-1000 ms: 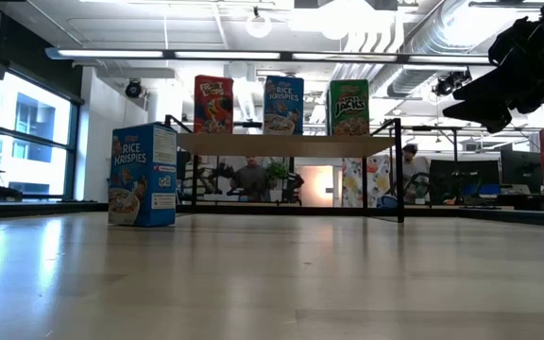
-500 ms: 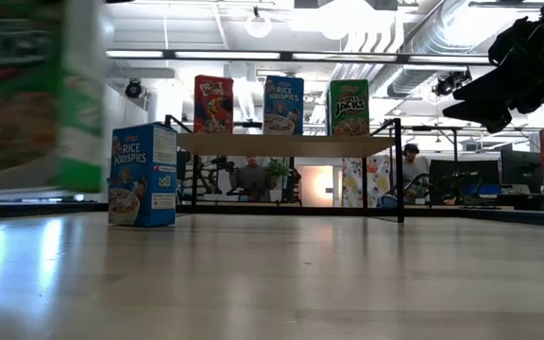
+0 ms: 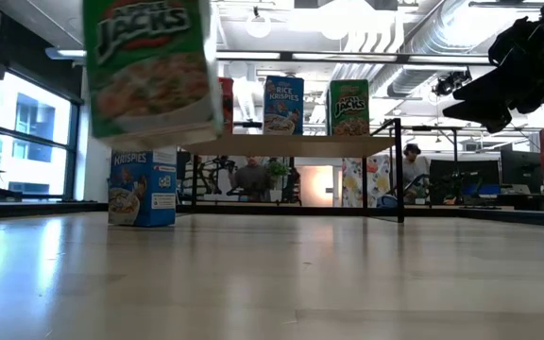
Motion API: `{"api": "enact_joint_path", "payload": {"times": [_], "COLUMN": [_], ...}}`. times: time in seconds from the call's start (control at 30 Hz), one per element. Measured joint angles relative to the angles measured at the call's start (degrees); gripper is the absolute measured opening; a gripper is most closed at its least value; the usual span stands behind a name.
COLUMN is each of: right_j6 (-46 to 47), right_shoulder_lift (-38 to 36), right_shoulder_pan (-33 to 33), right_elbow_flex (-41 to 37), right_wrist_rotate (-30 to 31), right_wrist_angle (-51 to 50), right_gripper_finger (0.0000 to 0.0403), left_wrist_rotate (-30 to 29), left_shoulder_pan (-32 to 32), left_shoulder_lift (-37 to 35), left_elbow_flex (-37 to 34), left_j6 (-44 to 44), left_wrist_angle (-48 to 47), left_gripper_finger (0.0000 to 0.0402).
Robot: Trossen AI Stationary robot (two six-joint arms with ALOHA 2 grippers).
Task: Stack cereal on shelf
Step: Put the green cereal box on the shelf aligned with the other green cereal boxes
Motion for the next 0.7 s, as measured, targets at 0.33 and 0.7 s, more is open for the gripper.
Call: {"api": "enact_joint_path", "payload": {"times": [0.33, 0.7], "right_j6": [-0.3, 18.2], "right_shoulder_lift": [0.0, 0.0], "right_shoulder_pan": [0.0, 0.0], "right_elbow_flex": [0.0, 0.0], "right_wrist_rotate": [0.4, 0.8], "right_wrist_angle": [0.3, 4.9], "right_gripper_finger": [0.0227, 0.0227], "left_wrist_rotate": [0.5, 0.7], "left_shoulder_pan": [3.7, 8.0], "left_shoulder_lift": [0.0, 0.0], "left_elbow_flex": [1.7, 1.7], "left_j6": [0.0, 0.0], "left_wrist_angle": [0.0, 0.3], "left_gripper_finger": [0.0122, 0.0122]}}
